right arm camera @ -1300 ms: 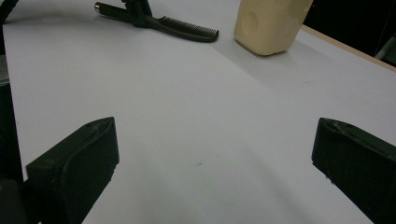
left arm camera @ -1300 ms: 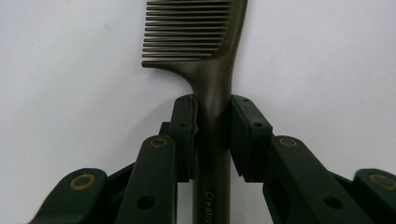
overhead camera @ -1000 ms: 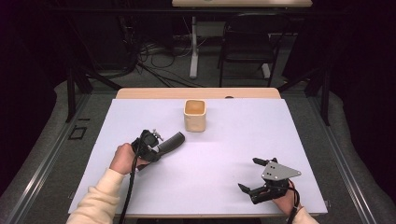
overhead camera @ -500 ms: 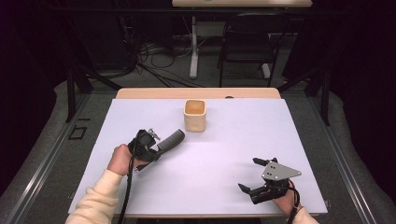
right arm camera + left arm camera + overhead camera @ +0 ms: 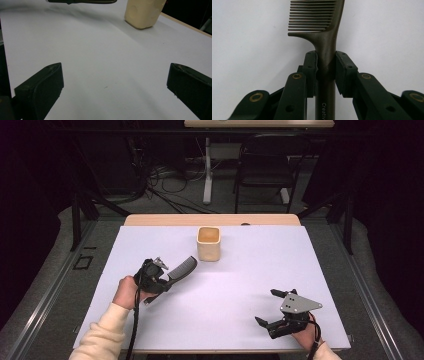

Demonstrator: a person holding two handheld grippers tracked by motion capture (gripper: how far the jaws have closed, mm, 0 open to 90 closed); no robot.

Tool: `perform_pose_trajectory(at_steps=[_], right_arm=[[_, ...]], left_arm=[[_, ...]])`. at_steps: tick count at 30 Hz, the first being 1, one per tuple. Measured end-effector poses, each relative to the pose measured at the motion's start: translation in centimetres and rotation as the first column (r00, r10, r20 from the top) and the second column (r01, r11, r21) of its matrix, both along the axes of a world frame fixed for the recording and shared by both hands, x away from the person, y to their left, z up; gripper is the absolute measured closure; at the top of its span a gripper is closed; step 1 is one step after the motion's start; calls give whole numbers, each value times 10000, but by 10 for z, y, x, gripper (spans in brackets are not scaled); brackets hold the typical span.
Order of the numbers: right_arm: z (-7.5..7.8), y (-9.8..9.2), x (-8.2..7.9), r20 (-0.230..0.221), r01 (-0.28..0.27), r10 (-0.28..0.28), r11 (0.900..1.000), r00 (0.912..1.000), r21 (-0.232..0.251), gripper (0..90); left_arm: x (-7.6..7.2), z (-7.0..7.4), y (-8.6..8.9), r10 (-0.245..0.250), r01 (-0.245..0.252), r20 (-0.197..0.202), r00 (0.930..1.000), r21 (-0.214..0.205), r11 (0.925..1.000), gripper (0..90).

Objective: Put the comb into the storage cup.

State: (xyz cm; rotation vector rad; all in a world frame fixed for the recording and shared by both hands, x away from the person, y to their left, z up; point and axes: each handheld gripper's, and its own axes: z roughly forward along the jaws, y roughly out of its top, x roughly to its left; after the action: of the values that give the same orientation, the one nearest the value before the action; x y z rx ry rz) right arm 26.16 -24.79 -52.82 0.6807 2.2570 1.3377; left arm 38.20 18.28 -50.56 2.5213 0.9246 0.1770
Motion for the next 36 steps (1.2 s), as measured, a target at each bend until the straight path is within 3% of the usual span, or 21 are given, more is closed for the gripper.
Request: perform_pose_trajectory(at_steps=[15, 25, 36], right_arm=[[0, 0, 0, 18, 13, -13, 10000, 10000, -12, 3], [0, 0, 0, -28, -10, 10, 10000, 10000, 26, 3], [0, 0, 0, -24, 2, -2, 10000, 10000, 34, 3]], left_arm=[[-5, 10, 6, 194, -156, 467, 9987, -802, 9967, 721], [-7, 15, 11, 526, -362, 1041, 9932, -1537, 9875, 721], [-7, 15, 12, 843, -557, 1373, 9869, -2002, 9782, 721]])
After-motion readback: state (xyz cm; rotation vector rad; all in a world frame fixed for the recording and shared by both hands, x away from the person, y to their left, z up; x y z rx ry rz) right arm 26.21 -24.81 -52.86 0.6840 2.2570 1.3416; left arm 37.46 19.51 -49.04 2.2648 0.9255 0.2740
